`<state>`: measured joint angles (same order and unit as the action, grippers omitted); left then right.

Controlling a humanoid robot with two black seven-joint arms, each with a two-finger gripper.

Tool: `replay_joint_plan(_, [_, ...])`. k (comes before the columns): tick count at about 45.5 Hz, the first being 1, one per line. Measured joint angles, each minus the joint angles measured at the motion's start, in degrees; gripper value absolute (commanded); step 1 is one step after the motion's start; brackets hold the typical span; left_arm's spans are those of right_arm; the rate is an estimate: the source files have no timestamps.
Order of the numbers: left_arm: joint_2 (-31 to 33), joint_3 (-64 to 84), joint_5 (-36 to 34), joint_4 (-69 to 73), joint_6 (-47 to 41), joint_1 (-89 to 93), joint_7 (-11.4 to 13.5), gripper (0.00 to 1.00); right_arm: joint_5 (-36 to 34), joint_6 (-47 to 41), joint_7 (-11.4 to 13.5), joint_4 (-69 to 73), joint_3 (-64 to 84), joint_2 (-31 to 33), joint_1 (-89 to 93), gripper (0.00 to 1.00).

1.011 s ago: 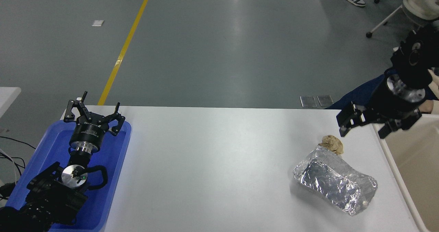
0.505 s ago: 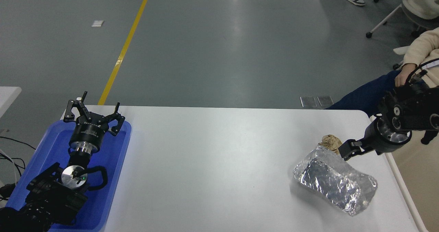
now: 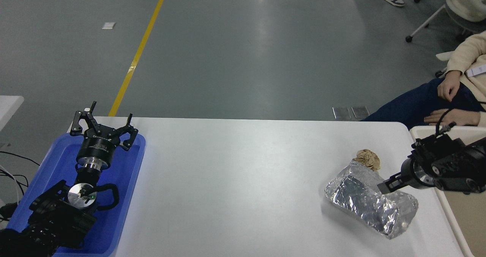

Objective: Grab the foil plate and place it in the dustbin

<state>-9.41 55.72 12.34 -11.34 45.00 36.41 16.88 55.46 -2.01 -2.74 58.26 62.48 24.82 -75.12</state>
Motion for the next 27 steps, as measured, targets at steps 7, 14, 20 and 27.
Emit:
replay_joint_plan(7, [0.00,0.00,-0.02,0.00,0.00,0.01,0.00,1.00,1.44,1.29,-0.03,-1.57,-0.97,-0.03,2.41,0.79])
replay_joint_plan(14, [0.00,0.00,-0.03,-0.01,0.00,0.01,0.00,1.00,2.10,1.95,-0.04,-2.29,-2.30,-0.04,3.86,0.42])
replay_joint_plan(20, [0.00,0.00,-0.04,-0.02,0.00,0.01,0.00,1.00,2.19,2.14,-0.04,-2.65,-3.04,-0.04,4.67,0.21])
replay_joint_plan(27, [0.00,0.00,-0.04,-0.02,0.00,0.02,0.00,1.00,2.00,2.14,0.04,-2.83,-3.65,-0.07,5.40,0.00])
